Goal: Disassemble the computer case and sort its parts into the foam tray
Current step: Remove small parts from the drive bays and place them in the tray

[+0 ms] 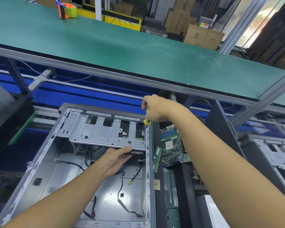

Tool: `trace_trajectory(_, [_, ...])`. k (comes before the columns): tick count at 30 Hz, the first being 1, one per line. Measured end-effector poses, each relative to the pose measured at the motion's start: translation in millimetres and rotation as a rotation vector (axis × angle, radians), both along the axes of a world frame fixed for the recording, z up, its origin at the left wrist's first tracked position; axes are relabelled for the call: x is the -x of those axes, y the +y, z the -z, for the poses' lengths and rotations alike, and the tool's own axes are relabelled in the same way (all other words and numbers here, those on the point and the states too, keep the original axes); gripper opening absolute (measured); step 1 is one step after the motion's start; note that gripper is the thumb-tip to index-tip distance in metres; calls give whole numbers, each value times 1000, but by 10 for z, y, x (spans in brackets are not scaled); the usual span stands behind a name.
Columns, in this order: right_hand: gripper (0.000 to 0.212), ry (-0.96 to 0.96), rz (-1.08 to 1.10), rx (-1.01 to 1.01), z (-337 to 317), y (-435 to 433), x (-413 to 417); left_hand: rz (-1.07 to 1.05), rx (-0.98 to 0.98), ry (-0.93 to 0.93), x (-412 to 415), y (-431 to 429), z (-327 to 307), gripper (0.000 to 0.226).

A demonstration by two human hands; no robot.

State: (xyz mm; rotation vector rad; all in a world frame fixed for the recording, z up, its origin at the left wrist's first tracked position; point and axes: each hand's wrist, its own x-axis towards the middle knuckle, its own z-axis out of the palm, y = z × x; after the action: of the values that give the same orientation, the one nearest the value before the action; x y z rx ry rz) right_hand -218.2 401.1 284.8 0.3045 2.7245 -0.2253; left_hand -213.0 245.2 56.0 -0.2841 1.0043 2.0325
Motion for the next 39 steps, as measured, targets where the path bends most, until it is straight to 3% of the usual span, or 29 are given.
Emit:
trace_trajectory(4, [46,101,76,-97,75,-18,9,4,70,29,4,-19,36,26])
trace_trajectory(8, [10,143,27,-92,101,4,33,-11,92,52,-10,15,17,12])
trace_trajectory(12, [23,42,3,15,16,20,28,-35,155,53,-11,29,9,3])
trace_trajectory(14, [21,42,16,-8,48,17,31,-40,172,52,-15,47,9,6])
trace_trajectory(17, [38,123,88,-73,119,-8,28,-50,180,55,-25,56,-1,10])
trace_trajectory(21, [9,146,40,-58,117,-10,30,-69,187,58,-40,62,-6,20])
trace_trajectory(26, [23,10,-12,-13,9,-25,-15,-91,203,62,-57,72,-15,29])
trace_trajectory(29, [42,74,60,-80,58,-34,-22,-90,197,59,-55,68,-13,33])
trace_trajectory(31, [35,137,93,-63,85,-34,-20,-71,183,49,-44,59,-7,30])
trace_trajectory(33, [15,146,61,-37,83,-9,-5,-36,170,41,-30,41,-6,20])
trace_trajectory(35, [22,93,26,6,35,4,-13,-21,165,37,-17,17,6,15])
trace_trajectory(39, [32,82,18,5,52,-6,-13,-37,157,4,6,-20,45,37])
